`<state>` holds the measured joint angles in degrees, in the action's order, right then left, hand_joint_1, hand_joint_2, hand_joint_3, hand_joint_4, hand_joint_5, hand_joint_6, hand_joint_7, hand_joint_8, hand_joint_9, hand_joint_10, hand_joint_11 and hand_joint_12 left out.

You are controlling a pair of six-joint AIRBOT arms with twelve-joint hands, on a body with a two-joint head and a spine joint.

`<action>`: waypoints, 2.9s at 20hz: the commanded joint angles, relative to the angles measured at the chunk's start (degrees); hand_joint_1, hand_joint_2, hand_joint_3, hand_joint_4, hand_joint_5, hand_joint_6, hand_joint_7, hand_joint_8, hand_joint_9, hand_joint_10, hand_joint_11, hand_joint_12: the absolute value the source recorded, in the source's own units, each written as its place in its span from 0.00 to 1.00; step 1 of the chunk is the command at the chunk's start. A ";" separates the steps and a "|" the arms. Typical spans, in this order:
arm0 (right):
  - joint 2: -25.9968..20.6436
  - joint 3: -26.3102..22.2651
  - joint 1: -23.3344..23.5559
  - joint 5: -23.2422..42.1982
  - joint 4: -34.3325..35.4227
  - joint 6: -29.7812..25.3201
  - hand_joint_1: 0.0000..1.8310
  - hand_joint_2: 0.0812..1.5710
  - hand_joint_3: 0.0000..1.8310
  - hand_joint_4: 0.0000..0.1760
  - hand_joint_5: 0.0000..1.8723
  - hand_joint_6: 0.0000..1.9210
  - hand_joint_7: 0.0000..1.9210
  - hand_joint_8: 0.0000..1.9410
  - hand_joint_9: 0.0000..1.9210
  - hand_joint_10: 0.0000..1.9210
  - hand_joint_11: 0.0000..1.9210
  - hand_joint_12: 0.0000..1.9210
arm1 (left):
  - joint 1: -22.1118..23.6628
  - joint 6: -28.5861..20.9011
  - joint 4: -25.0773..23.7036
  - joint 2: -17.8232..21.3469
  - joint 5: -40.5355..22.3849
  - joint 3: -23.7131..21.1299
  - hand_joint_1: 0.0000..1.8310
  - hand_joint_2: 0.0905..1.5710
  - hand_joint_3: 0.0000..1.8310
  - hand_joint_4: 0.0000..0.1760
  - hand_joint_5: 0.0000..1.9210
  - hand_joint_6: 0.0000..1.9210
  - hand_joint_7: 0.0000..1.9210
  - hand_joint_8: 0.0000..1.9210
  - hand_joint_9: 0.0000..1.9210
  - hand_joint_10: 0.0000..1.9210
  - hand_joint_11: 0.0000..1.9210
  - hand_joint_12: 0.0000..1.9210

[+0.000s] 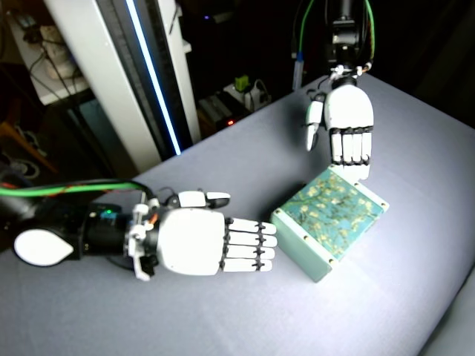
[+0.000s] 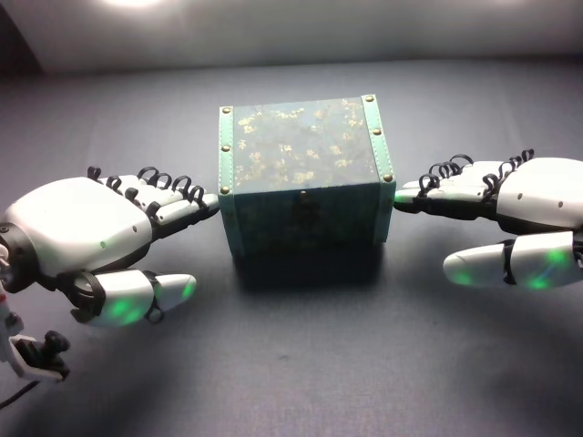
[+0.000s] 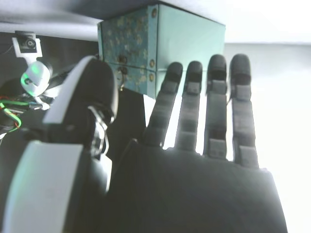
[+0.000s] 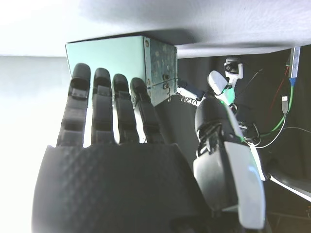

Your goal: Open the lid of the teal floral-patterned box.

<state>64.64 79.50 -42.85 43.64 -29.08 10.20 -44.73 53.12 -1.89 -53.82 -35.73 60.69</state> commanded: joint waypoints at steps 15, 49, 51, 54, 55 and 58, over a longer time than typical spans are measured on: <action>0.15 -0.51 1.36 16.31 8.97 -0.71 0.00 0.83 0.00 0.12 0.11 0.01 0.09 0.00 0.10 0.01 0.08 0.11 | -0.32 -0.98 3.44 0.55 -17.07 -0.86 0.00 0.91 0.00 0.00 0.04 0.00 0.04 0.00 0.03 0.00 0.00 0.14; -1.46 -2.73 -4.99 17.22 11.00 -1.99 0.00 0.88 0.00 0.12 0.08 0.00 0.09 0.00 0.09 0.00 0.05 0.13 | -7.37 -3.26 3.86 4.86 -18.05 -4.85 0.00 0.95 0.00 0.00 0.00 0.00 0.01 0.00 0.04 0.00 0.00 0.12; -1.62 -2.96 -5.05 17.23 10.73 -2.13 0.00 0.86 0.00 0.08 0.08 0.00 0.10 0.00 0.10 0.01 0.07 0.09 | -7.46 -3.61 3.25 4.96 -17.51 -4.85 0.00 0.94 0.00 0.00 0.00 0.00 0.02 0.00 0.04 0.00 0.00 0.09; -1.97 -3.03 -5.07 17.23 9.57 -3.15 0.00 0.84 0.00 0.10 0.09 0.00 0.11 0.00 0.12 0.00 0.09 0.10 | -7.46 -5.25 1.17 5.44 -16.71 -4.94 0.00 0.93 0.00 0.00 0.01 0.00 0.02 0.00 0.04 0.00 0.01 0.07; -2.28 -3.02 -5.07 17.21 8.53 -3.88 0.00 0.83 0.00 0.04 0.09 0.00 0.11 0.00 0.13 0.00 0.10 0.11 | -7.47 -5.62 0.32 5.92 -16.20 -5.18 0.00 0.93 0.00 0.00 0.01 0.00 0.01 0.00 0.03 0.00 0.01 0.07; -3.87 -3.35 -5.07 15.07 5.19 -5.30 0.00 0.81 0.00 0.00 0.10 0.00 0.12 0.00 0.11 0.00 0.03 0.20 | -8.54 -6.65 -1.66 8.16 -15.40 -6.35 0.04 0.93 0.00 0.00 0.03 0.00 0.03 0.00 0.04 0.00 0.02 0.08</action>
<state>61.10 76.34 -48.10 53.47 -26.15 5.54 -53.49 46.72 -3.90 -46.00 -45.32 54.33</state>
